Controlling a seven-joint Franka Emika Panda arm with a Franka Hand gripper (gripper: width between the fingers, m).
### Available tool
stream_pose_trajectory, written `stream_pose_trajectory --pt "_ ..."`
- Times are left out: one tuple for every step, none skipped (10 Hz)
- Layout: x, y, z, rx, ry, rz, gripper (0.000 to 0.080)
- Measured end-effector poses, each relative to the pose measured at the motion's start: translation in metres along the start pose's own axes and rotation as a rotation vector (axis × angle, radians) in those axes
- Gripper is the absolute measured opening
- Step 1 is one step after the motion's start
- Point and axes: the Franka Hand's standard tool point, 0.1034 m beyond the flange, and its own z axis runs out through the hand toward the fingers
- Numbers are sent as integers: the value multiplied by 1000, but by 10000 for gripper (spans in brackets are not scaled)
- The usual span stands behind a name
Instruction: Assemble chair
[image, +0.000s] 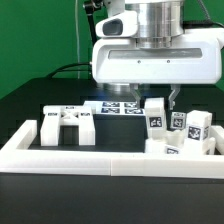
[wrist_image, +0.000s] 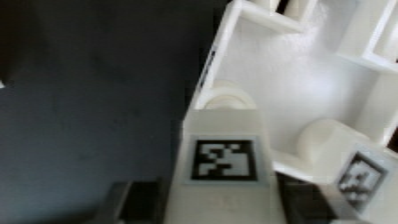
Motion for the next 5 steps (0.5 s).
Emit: stream_pose_trajectory --pt "0 0 0 0 0 18 292" --pt "0 0 0 0 0 42 292" --pt "0 0 0 2 0 70 292" --pt "0 0 0 2 0 157 292" --pt "0 0 0 2 2 237 292"
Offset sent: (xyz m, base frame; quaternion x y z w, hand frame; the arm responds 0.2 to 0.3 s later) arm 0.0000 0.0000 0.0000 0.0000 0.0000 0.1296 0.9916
